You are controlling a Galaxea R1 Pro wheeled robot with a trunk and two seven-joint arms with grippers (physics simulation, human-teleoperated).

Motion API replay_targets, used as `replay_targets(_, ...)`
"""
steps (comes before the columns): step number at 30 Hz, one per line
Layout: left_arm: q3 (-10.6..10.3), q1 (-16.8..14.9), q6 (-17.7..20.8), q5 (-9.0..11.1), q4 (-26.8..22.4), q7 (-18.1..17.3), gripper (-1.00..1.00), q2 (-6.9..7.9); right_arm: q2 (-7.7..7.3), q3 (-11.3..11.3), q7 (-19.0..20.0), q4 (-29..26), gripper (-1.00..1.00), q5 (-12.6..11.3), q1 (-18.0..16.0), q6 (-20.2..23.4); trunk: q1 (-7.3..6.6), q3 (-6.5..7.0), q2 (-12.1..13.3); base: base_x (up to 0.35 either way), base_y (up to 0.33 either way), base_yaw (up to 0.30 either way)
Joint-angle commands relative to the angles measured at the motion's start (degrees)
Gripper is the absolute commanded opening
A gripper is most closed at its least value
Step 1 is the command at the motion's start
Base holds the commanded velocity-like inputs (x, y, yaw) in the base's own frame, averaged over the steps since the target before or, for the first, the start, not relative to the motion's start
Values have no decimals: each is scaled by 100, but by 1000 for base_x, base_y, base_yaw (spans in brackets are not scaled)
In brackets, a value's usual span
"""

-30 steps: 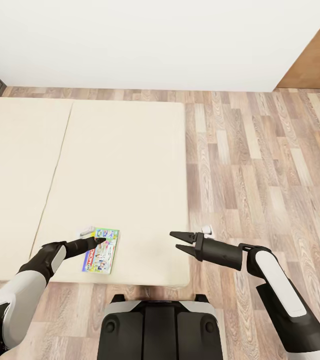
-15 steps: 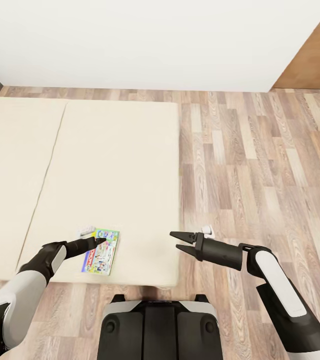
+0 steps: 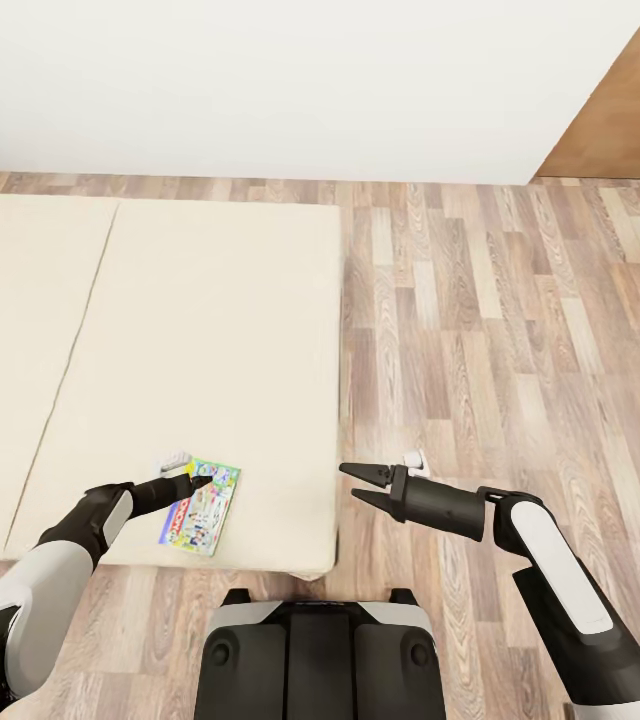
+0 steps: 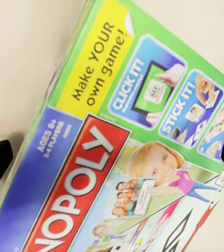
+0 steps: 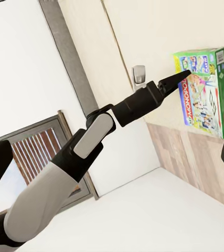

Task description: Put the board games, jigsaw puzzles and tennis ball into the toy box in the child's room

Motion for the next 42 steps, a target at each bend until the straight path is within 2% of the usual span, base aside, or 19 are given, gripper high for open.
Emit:
replay_targets(1,47,0,52,-22,-8,-32,100,-4,-4,5,-13,-1,100,-16,-3,8,3,-6,-9,0,-230,0)
replay_targets(28,62,-5,52,-22,-8,-29,100,-4,-4,5,-13,-1,100,-13,-3,8,3,-6,-9,-9,-145,0)
replay_targets(42,75,-1,48,-19,-8,-27,100,2,-8,5,-13,-1,100,-12,-3,8,3,-6,-9,0,-20,0)
